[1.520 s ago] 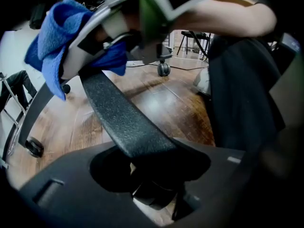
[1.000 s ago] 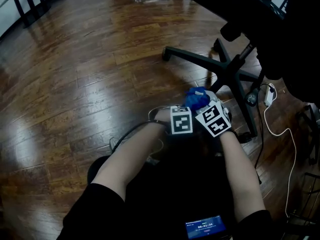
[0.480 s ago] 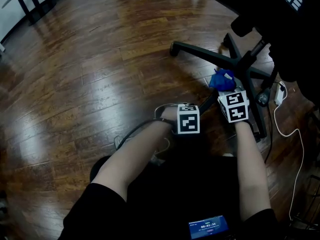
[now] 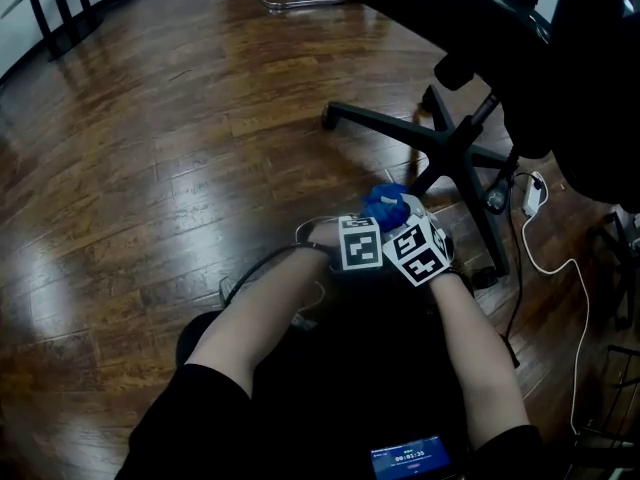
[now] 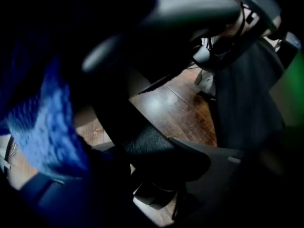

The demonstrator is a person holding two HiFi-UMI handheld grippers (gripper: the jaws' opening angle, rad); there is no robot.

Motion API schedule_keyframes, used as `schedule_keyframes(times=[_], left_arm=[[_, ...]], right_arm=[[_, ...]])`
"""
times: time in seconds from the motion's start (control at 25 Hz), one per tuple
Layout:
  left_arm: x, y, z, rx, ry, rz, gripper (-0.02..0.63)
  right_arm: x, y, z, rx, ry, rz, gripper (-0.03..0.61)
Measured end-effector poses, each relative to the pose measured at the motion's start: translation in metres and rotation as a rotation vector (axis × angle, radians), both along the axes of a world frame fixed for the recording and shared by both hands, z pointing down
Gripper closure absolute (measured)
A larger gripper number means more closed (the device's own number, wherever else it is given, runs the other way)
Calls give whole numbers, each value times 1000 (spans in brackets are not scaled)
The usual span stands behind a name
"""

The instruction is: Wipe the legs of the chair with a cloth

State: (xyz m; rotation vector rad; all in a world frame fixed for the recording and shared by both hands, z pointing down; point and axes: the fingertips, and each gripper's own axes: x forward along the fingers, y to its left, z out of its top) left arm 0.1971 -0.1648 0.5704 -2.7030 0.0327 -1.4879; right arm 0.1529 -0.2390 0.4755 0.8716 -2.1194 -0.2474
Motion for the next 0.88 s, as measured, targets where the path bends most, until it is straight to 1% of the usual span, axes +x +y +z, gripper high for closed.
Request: schedule_keyframes(times=[0.12,0.2,0.24,0.32,0.44,0.52,0.6,0.72,0.88], left_arm=[[3,0,-2,2,5,11,385],[3,2,-2,-2,9,26,385],[3,2,-2,-4,8,32,385],[3,2,-2,-6,1,36,385],[6,4,-2,-9,-2,53,385],[6,5,-2,-15,1,68,385],[4,5,-1,-22,-1,75,385],[2,5,-1,-23,-5,67,383],[3,3,0,-13,0,41,383]], right_arm=[[3,-3,0,-28,-25,-37,488],[10,-14,-3,-12,-37,-34,486],[17,-25,-6,4,-42,-16,486],[40,-52,-17,44,-72,61,486],[80,-87,-39,121,-181,219,486],[89,-94,-45,152,-224,268,486],[86,-95,-44,173,-215,287,486],[80,-87,-40,149,-209,292,488],[62,-58,-30,55,-259,224,486]])
